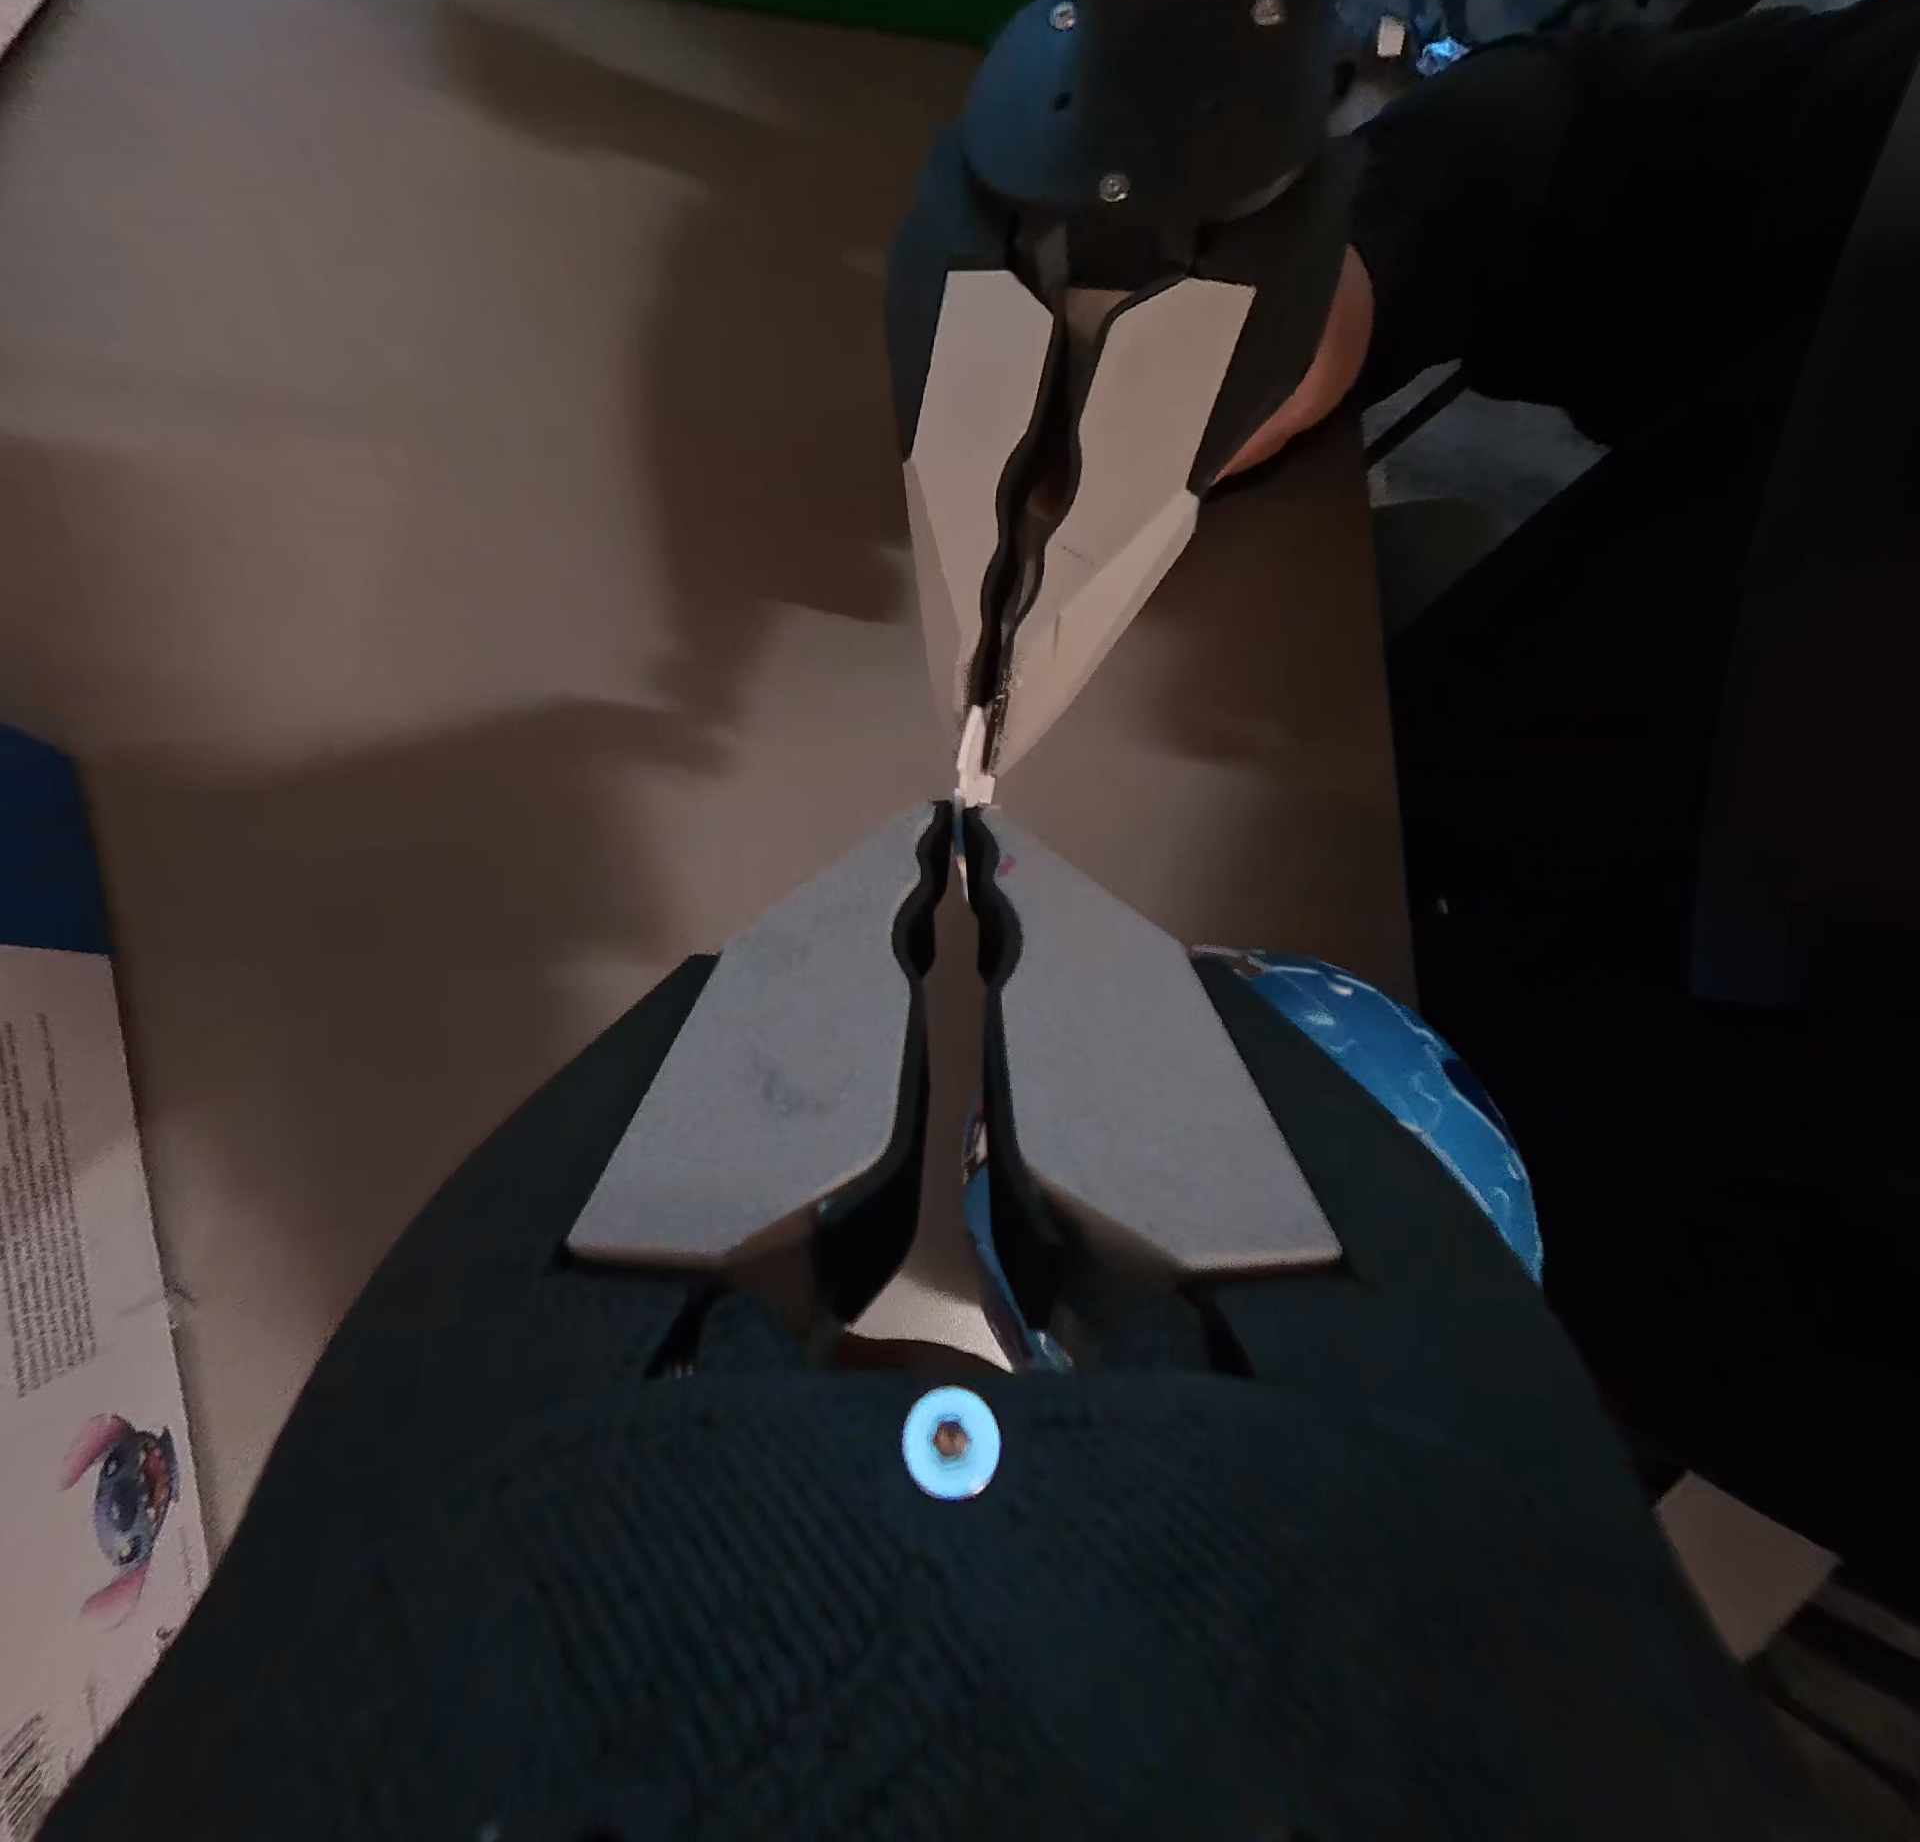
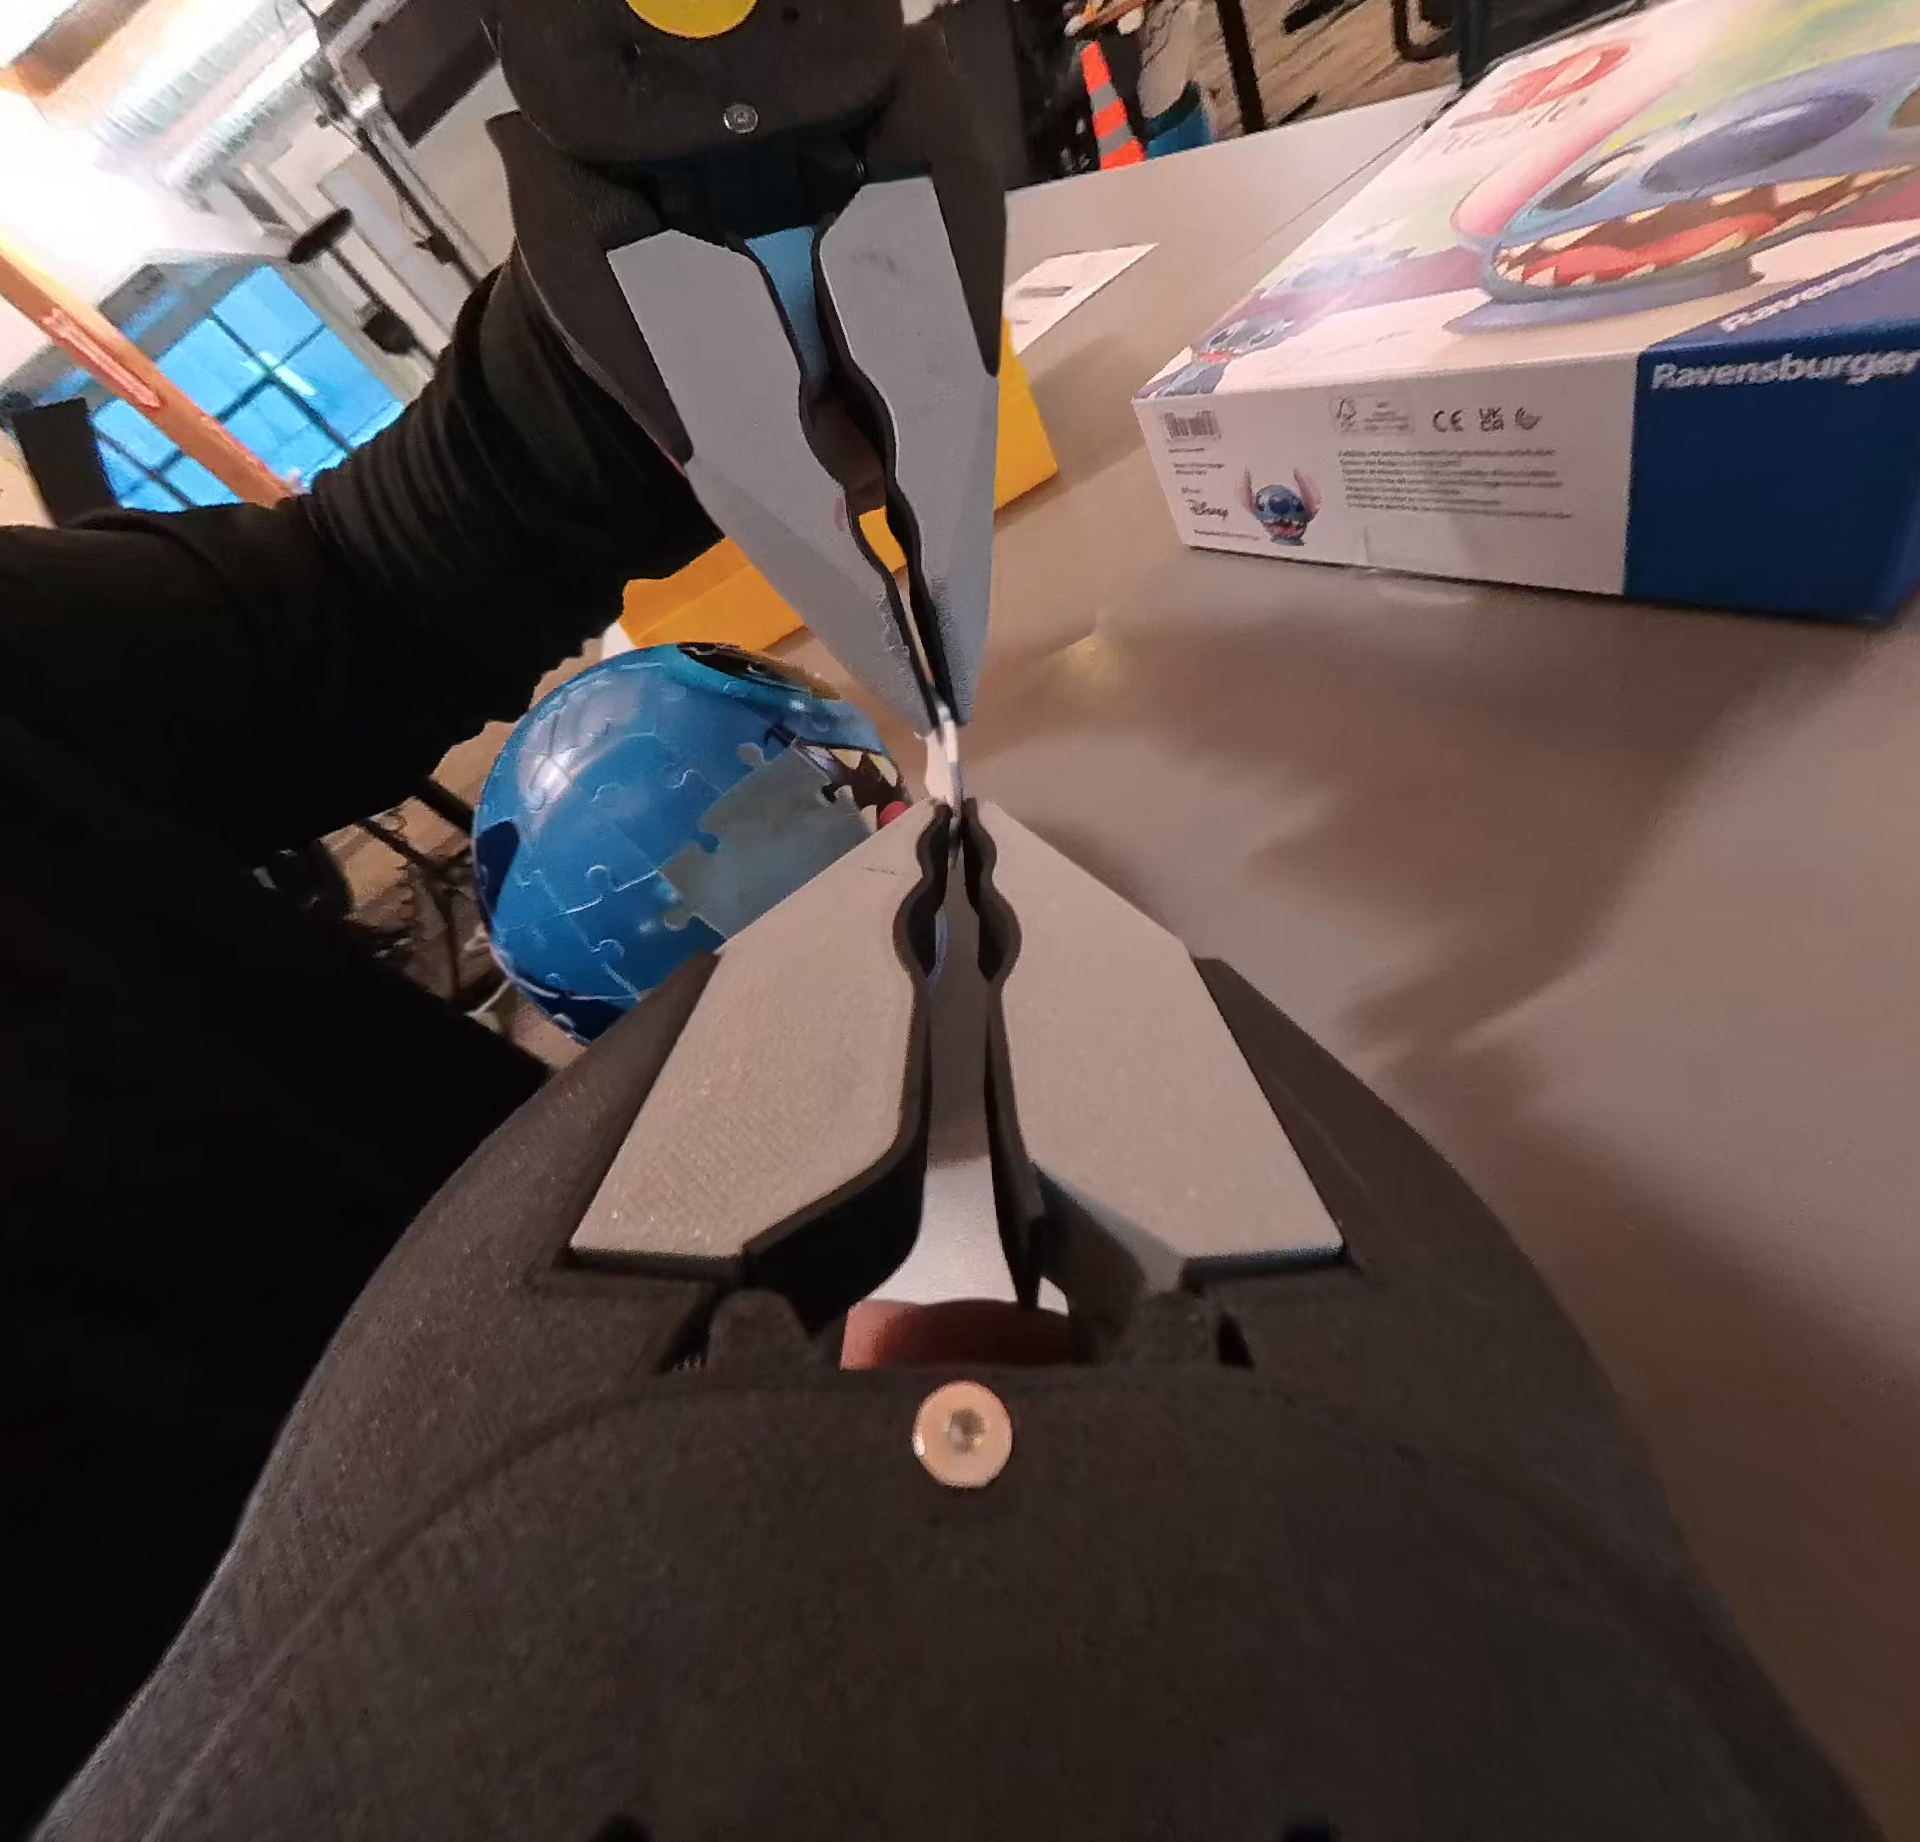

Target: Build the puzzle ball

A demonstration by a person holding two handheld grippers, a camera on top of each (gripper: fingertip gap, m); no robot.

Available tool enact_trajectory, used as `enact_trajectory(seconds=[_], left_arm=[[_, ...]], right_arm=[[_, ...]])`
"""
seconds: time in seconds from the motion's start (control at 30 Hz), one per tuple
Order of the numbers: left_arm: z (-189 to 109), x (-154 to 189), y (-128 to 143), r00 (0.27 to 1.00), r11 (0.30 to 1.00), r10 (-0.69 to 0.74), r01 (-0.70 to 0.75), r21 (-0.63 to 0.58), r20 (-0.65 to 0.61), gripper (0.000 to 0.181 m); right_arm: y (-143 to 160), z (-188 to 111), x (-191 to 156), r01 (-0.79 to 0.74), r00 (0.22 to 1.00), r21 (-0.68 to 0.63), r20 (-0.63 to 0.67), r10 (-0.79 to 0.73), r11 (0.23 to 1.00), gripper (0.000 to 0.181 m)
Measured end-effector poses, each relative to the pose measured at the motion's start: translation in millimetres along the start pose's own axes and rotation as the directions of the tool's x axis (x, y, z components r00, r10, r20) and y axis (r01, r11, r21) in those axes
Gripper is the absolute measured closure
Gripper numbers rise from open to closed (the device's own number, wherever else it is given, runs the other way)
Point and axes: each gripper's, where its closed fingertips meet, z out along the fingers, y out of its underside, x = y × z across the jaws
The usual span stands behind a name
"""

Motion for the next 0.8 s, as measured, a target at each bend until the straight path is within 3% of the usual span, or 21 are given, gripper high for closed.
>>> enact_trajectory(seconds=[0.17,0.37,0.5,0.67,0.73,0.8], left_arm=[[2,3,2,1.0,1.0,0.003,-0.003,-0.007,0.001,0.181],[2,7,10,0.999,0.999,-0.031,0.031,-0.014,-0.007,0.181],[-26,6,36,0.993,0.999,0.012,-0.006,-0.053,0.122,0.174],[-79,29,61,0.954,0.997,0.038,-0.056,0.052,0.298,0.114],[-87,43,71,0.934,0.989,0.049,-0.094,0.111,0.353,0.098],[-84,53,80,0.914,0.983,0.068,-0.13,0.131,0.401,0.095]], right_arm=[[3,6,-5,-0.021,0.999,-0.023,0.046,0.022,1.0,0.178],[10,10,-5,0.058,0.998,-0.086,-0.001,-0.058,0.995,0.181],[28,5,-7,0.038,0.999,-0.265,0.035,-0.03,0.964,0.181],[49,9,-12,-0.086,0.988,-0.472,0.075,0.138,0.877,0.181],[59,12,-20,-0.125,0.974,-0.542,0.092,0.206,0.831,0.181],[70,14,-27,-0.141,0.966,-0.603,0.09,0.242,0.785,0.181]])
